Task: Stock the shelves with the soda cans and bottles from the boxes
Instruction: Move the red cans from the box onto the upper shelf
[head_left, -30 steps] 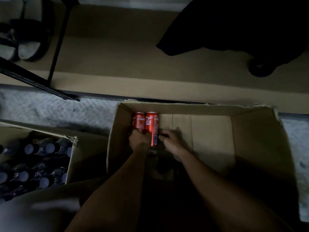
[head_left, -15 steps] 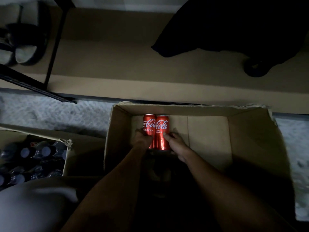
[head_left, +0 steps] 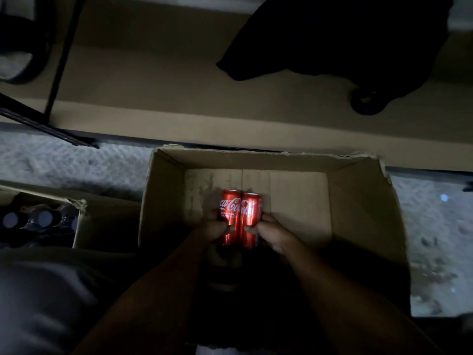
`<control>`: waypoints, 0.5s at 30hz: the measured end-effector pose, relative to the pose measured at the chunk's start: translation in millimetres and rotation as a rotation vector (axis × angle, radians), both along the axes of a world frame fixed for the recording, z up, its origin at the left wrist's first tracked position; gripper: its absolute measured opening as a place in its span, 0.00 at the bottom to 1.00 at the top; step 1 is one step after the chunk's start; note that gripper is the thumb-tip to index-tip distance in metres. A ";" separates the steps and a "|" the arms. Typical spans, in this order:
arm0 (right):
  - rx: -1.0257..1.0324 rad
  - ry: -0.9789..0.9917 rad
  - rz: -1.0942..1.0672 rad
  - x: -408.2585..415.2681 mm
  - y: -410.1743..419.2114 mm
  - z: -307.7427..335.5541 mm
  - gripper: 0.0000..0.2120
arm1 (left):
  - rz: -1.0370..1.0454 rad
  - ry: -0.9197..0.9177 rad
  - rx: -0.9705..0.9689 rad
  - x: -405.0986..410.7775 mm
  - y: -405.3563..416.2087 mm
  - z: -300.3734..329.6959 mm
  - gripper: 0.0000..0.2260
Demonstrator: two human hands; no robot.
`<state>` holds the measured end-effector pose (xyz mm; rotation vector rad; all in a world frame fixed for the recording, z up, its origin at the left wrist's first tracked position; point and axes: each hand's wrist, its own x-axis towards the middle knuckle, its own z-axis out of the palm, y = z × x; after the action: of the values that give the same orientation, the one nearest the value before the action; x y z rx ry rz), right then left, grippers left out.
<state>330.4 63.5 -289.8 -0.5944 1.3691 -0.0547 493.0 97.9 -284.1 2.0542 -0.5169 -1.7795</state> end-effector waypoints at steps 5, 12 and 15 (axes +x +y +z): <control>-0.099 0.047 -0.012 -29.3 17.1 23.6 0.23 | -0.047 0.133 -0.010 -19.0 7.9 17.0 0.21; -0.219 0.072 -0.111 -60.4 23.1 68.2 0.26 | -0.125 0.241 -0.137 -55.7 12.1 72.6 0.27; -0.295 0.084 -0.146 -63.7 27.4 103.0 0.25 | -0.123 0.282 -0.191 -62.2 15.6 102.1 0.24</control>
<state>266.7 90.8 -186.7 -0.7475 1.4966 -0.3578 430.8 113.5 -182.0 1.6430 -0.7087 -1.9647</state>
